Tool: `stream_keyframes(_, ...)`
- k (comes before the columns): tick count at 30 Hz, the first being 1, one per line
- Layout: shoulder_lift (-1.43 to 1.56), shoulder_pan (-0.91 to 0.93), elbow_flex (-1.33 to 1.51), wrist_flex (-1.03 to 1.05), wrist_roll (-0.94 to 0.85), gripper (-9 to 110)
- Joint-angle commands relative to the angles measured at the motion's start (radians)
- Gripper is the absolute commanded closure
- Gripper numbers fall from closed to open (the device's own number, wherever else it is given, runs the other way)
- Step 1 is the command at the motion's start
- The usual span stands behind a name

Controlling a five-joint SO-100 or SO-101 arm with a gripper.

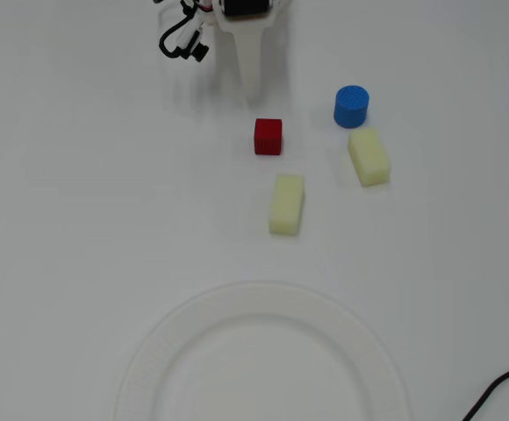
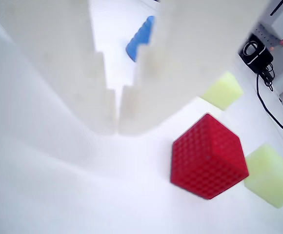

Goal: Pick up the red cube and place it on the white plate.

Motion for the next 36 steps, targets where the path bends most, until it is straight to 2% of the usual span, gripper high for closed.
stream_keyframes(1, 0.009, 0.035, 0.011, -0.048, 0.034, 102)
stream_keyframes(6, -0.017, 0.048, -0.121, -0.089, 0.083, 102)
stream_keyframes(11, -0.523, 0.048, -0.508, -0.038, 0.155, 102)
stream_keyframes(15, -0.683, 0.014, -0.69, -0.008, 0.084, 101)
stream_keyframes(19, -0.833, -0.067, -0.83, 0.04, 0.107, 94)
stream_keyframes(22, -0.971, -0.103, -0.93, 0.075, 0.115, 76)
stream_keyframes(25, -1.042, -0.106, -0.979, 0.075, 0.143, 66)
stream_keyframes(27, -1.077, -0.12, -0.988, 0.075, 0.15, 63)
stream_keyframes(36, -1.163, -0.141, -0.851, -0.049, 0.141, 65)
